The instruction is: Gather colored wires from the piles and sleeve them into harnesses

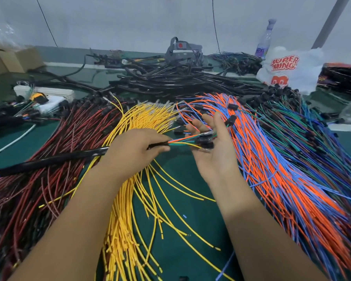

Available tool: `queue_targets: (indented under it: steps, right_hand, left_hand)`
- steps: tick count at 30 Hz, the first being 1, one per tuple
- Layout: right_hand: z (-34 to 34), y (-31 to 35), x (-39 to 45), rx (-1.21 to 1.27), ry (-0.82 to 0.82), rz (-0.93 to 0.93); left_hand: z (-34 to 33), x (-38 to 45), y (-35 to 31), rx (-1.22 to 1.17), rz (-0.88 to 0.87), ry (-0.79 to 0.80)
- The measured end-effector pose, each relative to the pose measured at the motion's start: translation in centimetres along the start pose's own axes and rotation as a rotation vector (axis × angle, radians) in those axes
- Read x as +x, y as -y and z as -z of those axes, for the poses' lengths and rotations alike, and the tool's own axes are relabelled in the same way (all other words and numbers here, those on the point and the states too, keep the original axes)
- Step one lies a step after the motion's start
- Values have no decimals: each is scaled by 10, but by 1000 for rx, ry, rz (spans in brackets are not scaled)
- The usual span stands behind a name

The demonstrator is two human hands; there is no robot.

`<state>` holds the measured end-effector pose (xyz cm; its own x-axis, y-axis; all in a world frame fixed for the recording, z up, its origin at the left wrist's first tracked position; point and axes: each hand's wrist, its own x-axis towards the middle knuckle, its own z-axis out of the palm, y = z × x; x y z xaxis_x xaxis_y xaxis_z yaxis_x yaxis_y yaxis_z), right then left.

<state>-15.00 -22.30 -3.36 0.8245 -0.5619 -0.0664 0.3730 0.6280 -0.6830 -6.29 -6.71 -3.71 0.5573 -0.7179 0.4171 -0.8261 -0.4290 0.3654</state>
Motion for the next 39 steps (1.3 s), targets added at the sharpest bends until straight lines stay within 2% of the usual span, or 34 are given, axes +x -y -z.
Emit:
queue_targets:
  steps: [12,20,25,33,36,39]
  right_hand:
    - [-5,-15,1,-295,41,111]
    - [-11,-24,-10,-522,110,97]
    - [-11,-25,-11,-489,128,101]
    - [-4,-18,0,-336,3,-1]
    - [-3,-23,0,-573,-88,152]
    - [-4,-25,-6,-712,-143,441]
  left_hand:
    - [-4,-2,-15,257,19,28]
    - [-7,-1,-25,224,-47,-50]
    - [-13,1,-26,201,-63,-42]
    - [-13,3,-18,-78,57,6]
    - [-11,3,-14,-140,116,-4]
    - [-11,3,-13,-139,172,-15]
